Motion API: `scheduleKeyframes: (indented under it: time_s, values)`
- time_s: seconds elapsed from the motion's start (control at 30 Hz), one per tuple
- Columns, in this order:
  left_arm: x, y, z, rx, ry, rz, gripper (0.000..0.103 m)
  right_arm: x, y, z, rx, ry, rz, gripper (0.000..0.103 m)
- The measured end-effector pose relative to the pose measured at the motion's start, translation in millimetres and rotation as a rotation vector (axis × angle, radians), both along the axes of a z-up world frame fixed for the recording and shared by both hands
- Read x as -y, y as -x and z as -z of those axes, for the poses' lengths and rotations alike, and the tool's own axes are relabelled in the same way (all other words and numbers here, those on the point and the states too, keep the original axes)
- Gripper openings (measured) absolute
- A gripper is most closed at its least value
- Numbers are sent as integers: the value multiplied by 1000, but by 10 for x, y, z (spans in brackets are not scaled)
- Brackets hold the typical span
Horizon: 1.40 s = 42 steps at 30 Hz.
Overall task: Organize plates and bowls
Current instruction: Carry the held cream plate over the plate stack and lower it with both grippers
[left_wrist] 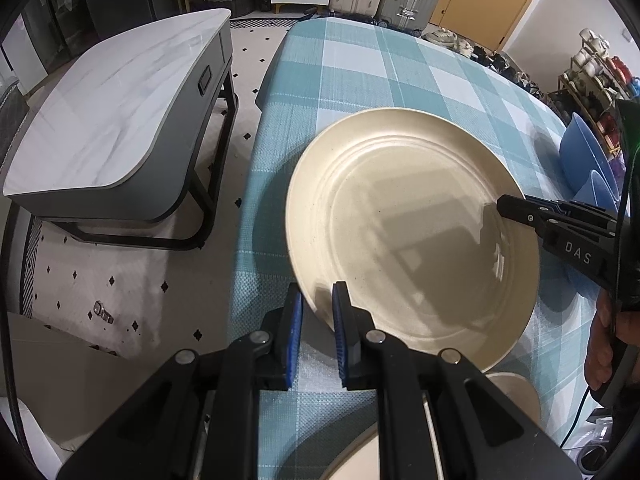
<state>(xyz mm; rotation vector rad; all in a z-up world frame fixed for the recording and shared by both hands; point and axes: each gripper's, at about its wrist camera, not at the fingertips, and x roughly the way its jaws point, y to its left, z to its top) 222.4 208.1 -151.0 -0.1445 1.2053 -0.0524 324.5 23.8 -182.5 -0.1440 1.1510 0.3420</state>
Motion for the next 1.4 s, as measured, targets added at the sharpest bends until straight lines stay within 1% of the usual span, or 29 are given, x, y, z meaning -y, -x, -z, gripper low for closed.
scheduleKeyframes:
  time_s: [0.27, 0.5, 0.7, 0.93, 1.2, 1.4]
  values:
    - [-35, 51, -112, 13, 3, -14, 12, 3, 67, -165, 26, -18, 1, 11]
    - [-16, 170, -299, 40, -11, -20, 12, -25, 188, -362, 57, -28, -12, 10]
    - [-13, 313, -439, 61, -12, -34, 12, -4, 366, -536, 76, -48, -17, 10]
    - [-15, 573, -562, 77, -21, -52, 12, -10, 699, -677, 103, -62, -43, 10]
    - [-3, 920, -565, 86, -25, -70, 12, -20, 1094, -719, 118, -75, -68, 10]
    - [-24, 1161, -483, 88, 13, -101, 12, -17, 1298, -624, 108, -91, -65, 10]
